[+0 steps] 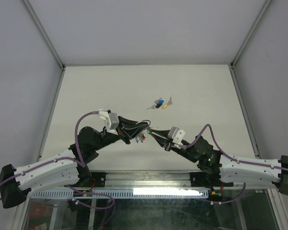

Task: Put the keys on the keyring

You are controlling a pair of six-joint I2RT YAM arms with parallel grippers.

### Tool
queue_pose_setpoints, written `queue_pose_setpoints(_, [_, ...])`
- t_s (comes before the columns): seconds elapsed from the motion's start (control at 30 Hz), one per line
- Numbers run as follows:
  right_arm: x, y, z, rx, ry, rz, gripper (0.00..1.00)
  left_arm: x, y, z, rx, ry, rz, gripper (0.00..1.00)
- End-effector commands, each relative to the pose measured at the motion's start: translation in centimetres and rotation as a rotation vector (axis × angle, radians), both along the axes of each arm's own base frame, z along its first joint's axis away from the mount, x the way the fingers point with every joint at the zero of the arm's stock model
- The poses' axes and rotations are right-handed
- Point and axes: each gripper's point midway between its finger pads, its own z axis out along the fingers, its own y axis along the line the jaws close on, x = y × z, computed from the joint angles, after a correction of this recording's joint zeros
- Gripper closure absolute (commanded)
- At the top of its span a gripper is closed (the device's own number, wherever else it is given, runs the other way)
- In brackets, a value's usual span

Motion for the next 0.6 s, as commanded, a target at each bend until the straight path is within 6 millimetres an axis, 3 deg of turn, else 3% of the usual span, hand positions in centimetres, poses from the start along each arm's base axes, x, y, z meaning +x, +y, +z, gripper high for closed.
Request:
queue_pose_setpoints(0.0, [-0.35, 0.09, 3.48, 0.083, -0.038, 0.017, 0.82, -0.57, 0.53, 3.71, -0.084, -0.074, -0.006, 1.0])
queue_pose_setpoints(0.3, [-0.42, -0.12, 3.84, 0.088, -0.042, 0.018, 0.87, -0.46, 0.33, 3.34, -0.077, -0.07, -0.005, 1.0])
queue_pose_setpoints(0.57, [-0.46, -0.11, 3.91, 0.071, -0.043, 0.021, 0.97, -0.17, 0.3, 2.89, -0.067, -0.062, 0.007, 1.0])
